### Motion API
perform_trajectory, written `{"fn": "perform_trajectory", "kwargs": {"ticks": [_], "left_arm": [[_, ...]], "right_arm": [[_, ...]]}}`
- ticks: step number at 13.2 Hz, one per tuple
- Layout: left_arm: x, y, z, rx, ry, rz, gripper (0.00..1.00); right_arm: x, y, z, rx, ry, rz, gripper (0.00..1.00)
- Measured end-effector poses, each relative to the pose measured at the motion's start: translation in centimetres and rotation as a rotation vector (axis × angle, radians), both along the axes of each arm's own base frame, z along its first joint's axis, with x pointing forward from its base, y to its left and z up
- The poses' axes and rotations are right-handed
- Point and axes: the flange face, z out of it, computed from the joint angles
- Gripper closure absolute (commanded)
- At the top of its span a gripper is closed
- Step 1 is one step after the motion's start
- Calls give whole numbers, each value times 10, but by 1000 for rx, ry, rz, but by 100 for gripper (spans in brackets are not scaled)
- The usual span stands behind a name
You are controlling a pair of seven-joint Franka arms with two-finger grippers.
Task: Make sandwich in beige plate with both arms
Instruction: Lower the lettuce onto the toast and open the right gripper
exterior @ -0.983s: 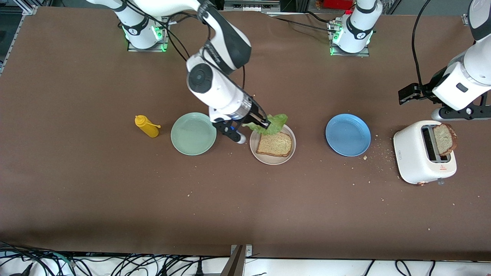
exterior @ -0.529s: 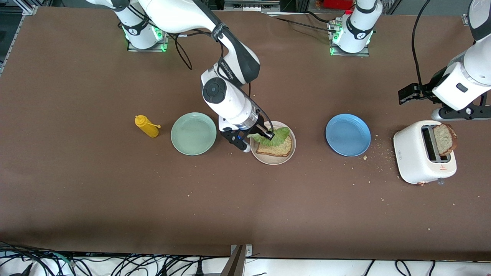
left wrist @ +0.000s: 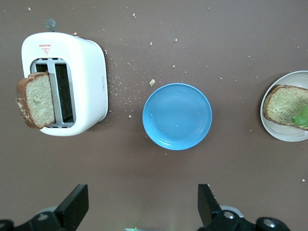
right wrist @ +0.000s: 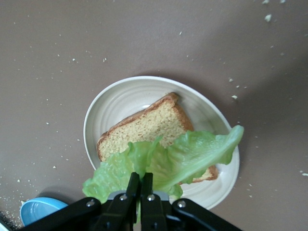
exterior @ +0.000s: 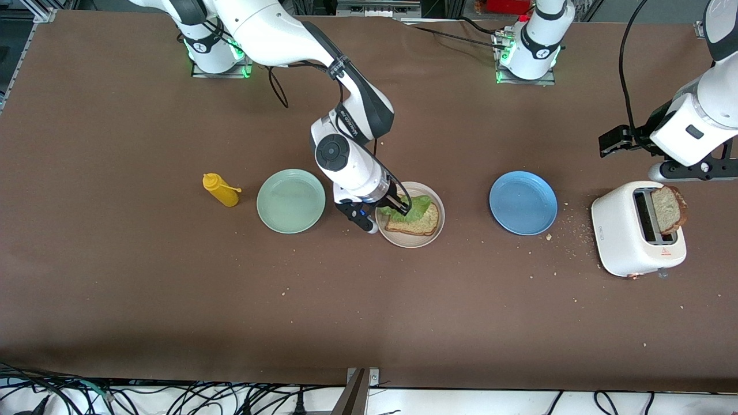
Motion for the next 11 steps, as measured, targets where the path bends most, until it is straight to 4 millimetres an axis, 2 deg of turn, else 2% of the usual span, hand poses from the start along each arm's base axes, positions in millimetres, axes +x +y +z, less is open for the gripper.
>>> {"fn": "perform_trajectory", "kwargs": {"ticks": [2, 3, 4, 5, 6, 8, 11], "left_arm": [[0, 0, 0, 0, 0, 0, 0], [0, 0, 0, 0, 0, 0, 0], [0, 0, 0, 0, 0, 0, 0], [0, 0, 0, 0, 0, 0, 0], [0, 0, 0, 0, 0, 0, 0], [0, 0, 0, 0, 0, 0, 0], [0, 0, 0, 0, 0, 0, 0]], "right_arm": [[-1, 5, -3, 8, -1, -3, 100], [0, 6, -3, 10, -2, -5, 90], [0, 6, -2, 11, -3, -6, 54], [0, 6, -1, 12, -3, -8, 31], [0, 6, -2, 12, -2, -9, 18], [0, 6, -5, 9, 5, -18, 9], [0, 6, -7, 8, 13, -32, 7]]}}
